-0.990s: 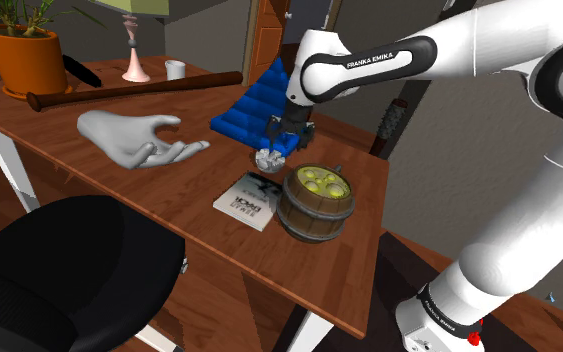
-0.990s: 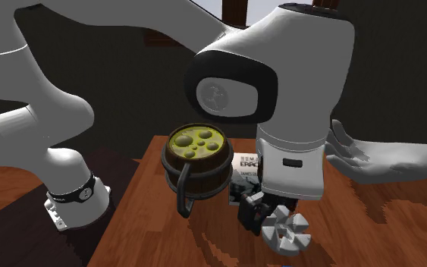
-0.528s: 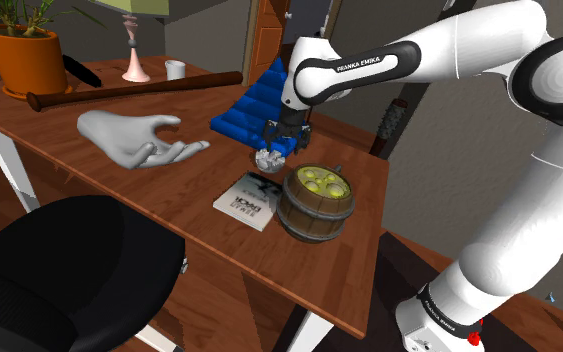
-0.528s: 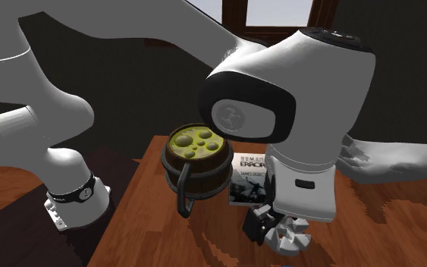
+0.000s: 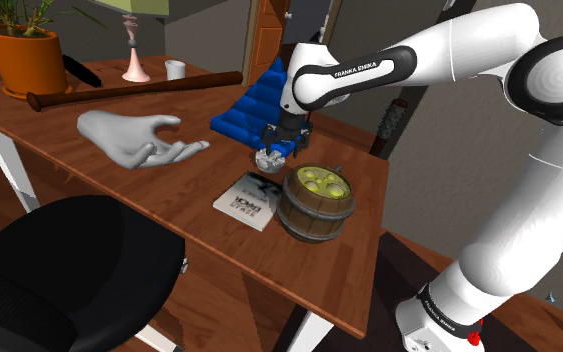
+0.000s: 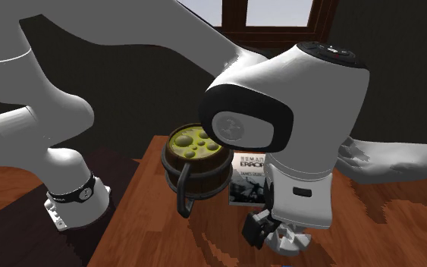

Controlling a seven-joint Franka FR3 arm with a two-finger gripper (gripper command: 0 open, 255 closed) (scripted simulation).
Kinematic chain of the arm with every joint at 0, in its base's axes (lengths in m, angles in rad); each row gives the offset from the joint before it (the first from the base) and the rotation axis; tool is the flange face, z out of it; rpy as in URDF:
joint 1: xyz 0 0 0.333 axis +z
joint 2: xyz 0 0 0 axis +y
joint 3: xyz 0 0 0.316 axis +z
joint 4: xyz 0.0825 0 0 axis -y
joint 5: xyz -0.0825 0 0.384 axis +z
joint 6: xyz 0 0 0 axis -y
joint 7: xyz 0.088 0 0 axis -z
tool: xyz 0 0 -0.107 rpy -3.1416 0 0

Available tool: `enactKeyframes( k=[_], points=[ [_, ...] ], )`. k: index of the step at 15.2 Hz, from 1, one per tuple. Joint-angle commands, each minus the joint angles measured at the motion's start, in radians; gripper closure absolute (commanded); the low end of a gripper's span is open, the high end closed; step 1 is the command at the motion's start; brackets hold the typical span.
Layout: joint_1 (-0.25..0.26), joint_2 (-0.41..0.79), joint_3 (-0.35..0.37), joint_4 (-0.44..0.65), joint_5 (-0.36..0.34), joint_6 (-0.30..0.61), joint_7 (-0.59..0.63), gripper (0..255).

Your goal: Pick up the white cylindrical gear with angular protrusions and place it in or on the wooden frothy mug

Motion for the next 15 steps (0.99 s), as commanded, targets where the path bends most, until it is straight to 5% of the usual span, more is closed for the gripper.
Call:
enactKeyframes(
  k=[1, 2, 15],
  points=[
    [0.0, 0.0, 0.0, 0.0, 0.0, 0.0, 0.0, 0],
    [0.0, 0.0, 0.0, 0.0, 0.0, 0.0, 0.0, 255],
    [-0.002, -0.023, 0.003, 0.027, 0.011, -0.048, -0.007, 255]
  ],
)
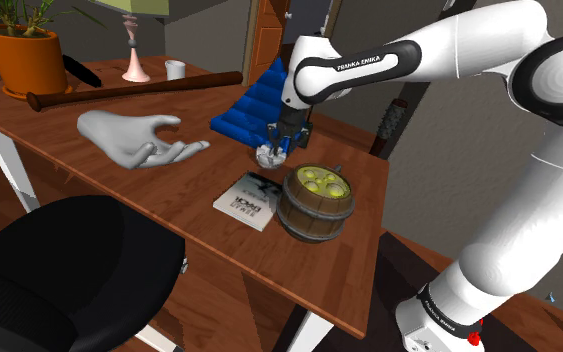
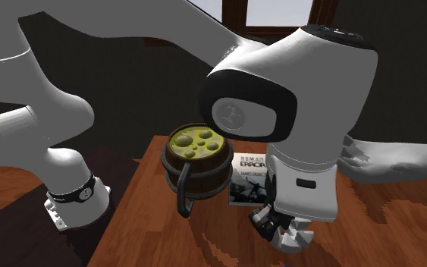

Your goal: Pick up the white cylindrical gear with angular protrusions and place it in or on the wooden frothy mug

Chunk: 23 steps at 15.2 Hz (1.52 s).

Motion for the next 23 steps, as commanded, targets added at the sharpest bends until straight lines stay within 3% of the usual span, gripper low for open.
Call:
enactKeyframes(
  k=[1, 23],
  points=[
    [0.0, -0.011, 0.002, 0.013, 0.005, -0.024, -0.002, 255],
    [-0.004, -0.075, 0.007, 0.235, 0.035, -0.304, -0.02, 255]
  ],
)
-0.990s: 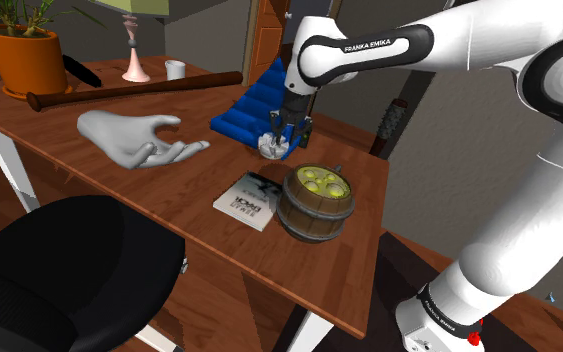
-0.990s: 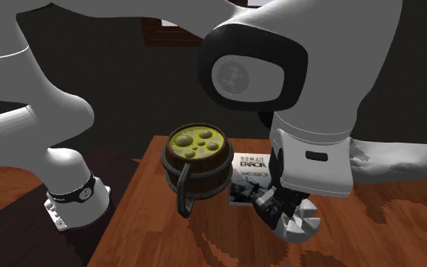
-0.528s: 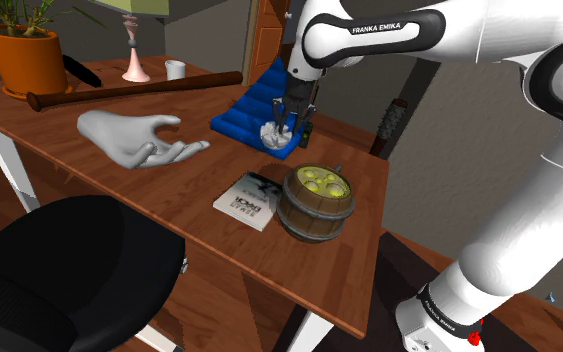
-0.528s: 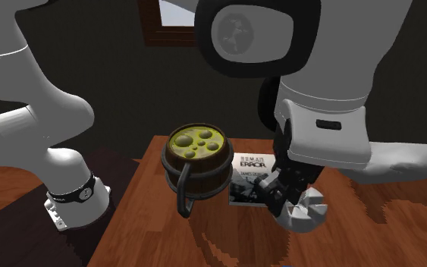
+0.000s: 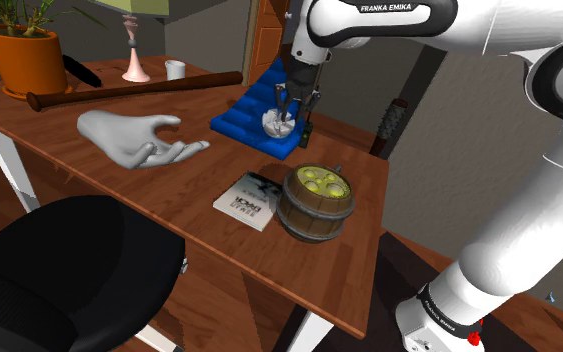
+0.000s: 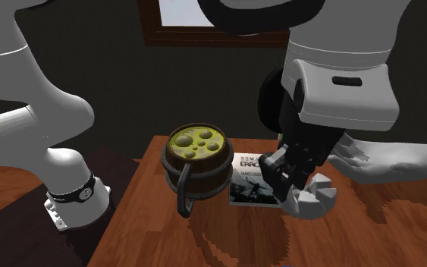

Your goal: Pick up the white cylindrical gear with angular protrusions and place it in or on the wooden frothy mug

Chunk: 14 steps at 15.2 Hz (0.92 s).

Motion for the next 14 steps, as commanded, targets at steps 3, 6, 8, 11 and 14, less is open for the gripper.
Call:
enactKeyframes(
  k=[3, 6, 8, 11, 14],
  points=[
    [0.0, -0.003, 0.0, 0.053, 0.001, -0.055, -0.001, 255],
    [0.001, -0.001, 0.001, 0.095, 0.001, -0.096, 0.0, 255],
    [0.002, 0.002, 0.002, 0.126, 0.0, -0.124, 0.0, 255],
    [0.004, 0.008, 0.003, 0.174, -0.002, -0.166, 0.002, 255],
    [0.007, 0.017, 0.004, 0.225, -0.006, -0.209, 0.004, 255]
  ],
)
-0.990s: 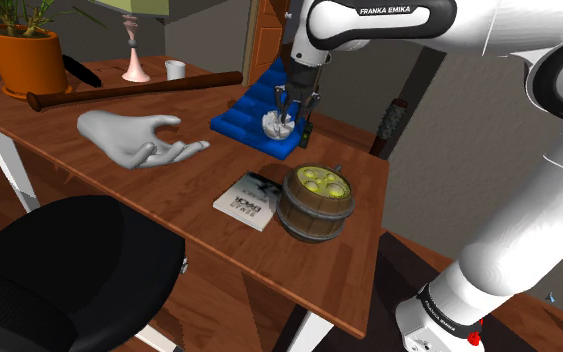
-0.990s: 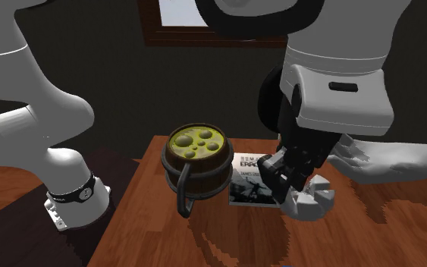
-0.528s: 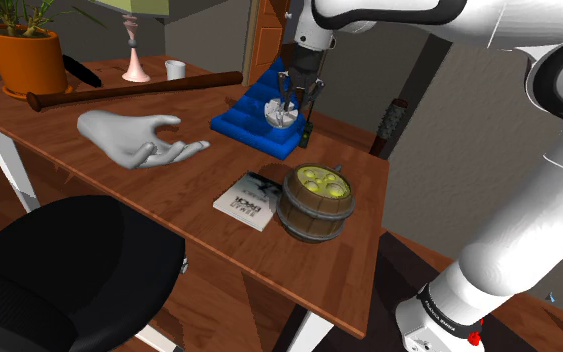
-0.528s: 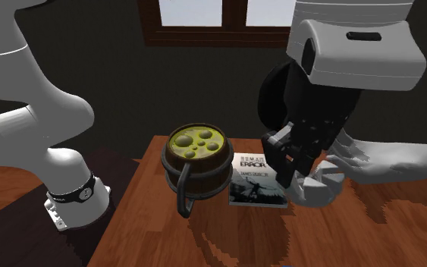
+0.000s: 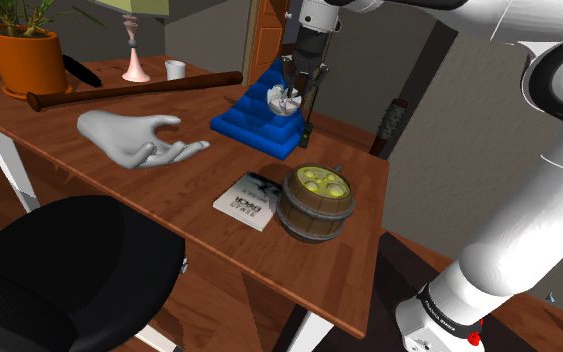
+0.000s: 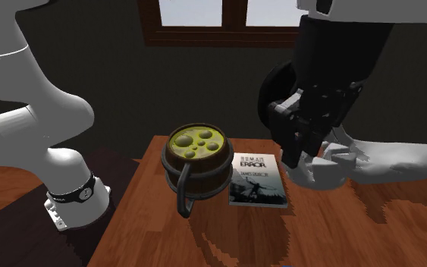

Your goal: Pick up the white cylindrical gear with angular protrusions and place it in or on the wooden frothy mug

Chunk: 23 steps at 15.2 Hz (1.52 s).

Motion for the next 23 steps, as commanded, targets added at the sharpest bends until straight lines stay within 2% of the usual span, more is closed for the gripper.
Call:
enactKeyframes(
  k=[1, 9, 19, 23],
  points=[
    [0.002, 0.004, 0.001, 0.026, -0.002, -0.022, 0.002, 255],
    [-0.011, -0.34, -0.016, -0.312, 0.122, -0.006, -0.038, 255],
    [0.049, -0.74, -0.06, -0.59, 0.228, -0.116, -0.055, 255],
    [0.054, -0.755, -0.055, -0.656, 0.234, -0.066, -0.059, 255]
  ],
)
